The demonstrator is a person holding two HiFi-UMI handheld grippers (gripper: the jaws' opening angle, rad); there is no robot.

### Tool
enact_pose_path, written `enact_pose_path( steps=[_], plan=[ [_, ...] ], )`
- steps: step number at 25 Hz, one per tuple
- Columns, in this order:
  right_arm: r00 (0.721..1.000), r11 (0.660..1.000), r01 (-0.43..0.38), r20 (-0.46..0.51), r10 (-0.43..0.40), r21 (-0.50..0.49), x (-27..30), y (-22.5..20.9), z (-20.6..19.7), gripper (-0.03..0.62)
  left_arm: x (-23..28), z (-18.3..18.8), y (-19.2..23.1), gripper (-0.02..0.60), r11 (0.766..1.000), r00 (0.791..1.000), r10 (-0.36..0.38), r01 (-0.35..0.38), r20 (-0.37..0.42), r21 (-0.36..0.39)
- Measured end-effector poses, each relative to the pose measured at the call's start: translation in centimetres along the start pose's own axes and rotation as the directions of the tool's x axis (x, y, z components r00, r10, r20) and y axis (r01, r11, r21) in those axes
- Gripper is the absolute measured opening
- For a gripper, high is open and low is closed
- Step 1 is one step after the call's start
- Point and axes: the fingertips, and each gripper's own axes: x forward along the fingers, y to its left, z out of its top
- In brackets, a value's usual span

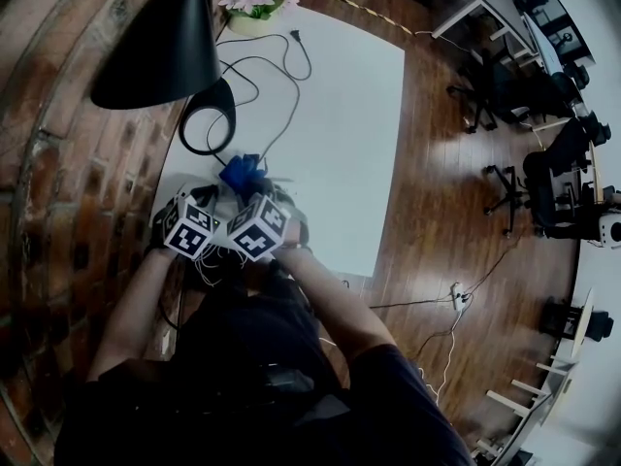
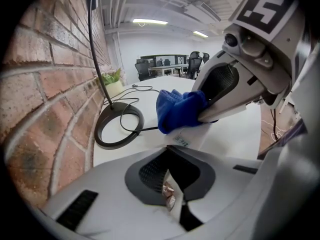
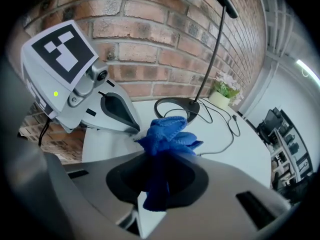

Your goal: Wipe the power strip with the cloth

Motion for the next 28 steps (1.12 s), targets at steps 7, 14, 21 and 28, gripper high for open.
enact_pose_path(
  steps=[7,14,21,28],
  plan=[
    [0.996,0.997,-0.072,0.046,0.071,0.009,0.6,1.9,1.7,0.067,0.0,-0.2,0.0,0.006,1.000,1.000,0.004,-0.004,-0.003,-0.005],
    [0.986,0.989,-0.151,0.070,0.151,0.000,1.0,3.4,3.1,0.067,0.1,-0.4,0.0,0.006,1.000,1.000,0.017,-0.017,0.012,-0.014],
    [0.977,0.981,-0.187,0.108,0.181,0.047,1.0,3.4,3.5,0.067,0.0,-0.6,-0.1,0.006,1.000,1.000,0.007,-0.007,0.005,-0.021],
    [0.971,0.969,-0.212,0.142,0.193,0.129,1.0,3.3,3.9,0.072,-0.1,-0.7,0.1,0.006,0.999,1.000,0.010,-0.010,-0.001,-0.033]
  ],
)
